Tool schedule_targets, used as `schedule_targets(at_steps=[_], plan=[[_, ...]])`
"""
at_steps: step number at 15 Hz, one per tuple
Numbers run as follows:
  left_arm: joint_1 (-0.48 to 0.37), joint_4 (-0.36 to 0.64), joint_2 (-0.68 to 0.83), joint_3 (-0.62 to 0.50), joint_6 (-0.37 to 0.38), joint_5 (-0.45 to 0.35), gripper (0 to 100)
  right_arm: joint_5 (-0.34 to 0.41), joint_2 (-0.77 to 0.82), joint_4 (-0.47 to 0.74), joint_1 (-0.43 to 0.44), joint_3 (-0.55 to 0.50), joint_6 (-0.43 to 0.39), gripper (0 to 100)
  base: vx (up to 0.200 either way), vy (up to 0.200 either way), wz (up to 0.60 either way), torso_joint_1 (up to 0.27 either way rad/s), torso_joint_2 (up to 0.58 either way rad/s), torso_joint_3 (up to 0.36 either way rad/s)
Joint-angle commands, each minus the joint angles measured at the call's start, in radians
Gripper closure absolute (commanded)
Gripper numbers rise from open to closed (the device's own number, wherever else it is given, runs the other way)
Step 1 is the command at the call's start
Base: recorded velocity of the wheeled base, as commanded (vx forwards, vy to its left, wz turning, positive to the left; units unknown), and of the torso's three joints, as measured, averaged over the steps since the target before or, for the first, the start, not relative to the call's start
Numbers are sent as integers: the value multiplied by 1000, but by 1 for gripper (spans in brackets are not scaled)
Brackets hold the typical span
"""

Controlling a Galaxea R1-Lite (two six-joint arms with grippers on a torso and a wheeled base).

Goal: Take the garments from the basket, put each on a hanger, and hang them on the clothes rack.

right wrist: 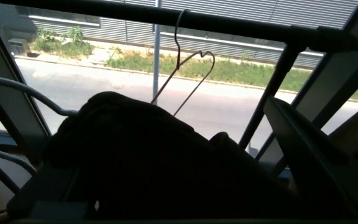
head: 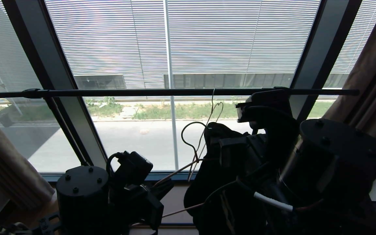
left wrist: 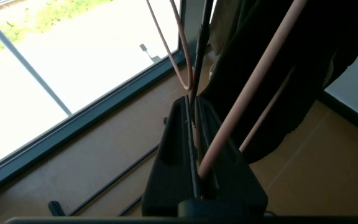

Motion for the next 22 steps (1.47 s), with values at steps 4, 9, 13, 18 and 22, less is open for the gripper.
schedule_targets(at_steps=[4, 9, 13, 18, 22], plan=[[-22, -18, -2, 8, 1, 0, 100, -7, 92, -4, 7, -44, -15, 0, 0, 0, 0, 0, 0, 0], [17, -18, 22, -24, -22, 31, 100, -9, 66, -9, 7, -16, -15, 0, 0, 0, 0, 0, 0, 0], [32, -18, 44, -54, -52, 61, 100, -9, 48, -9, 15, -2, -15, 0, 0, 0, 0, 0, 0, 0], [44, -21, 48, -67, -61, 66, 100, -9, 48, -9, 33, 1, -15, 0, 0, 0, 0, 0, 0, 0], [44, -67, 48, -64, -63, 68, 100, -9, 42, -10, 33, 25, -18, 0, 0, 0, 0, 0, 0, 0]])
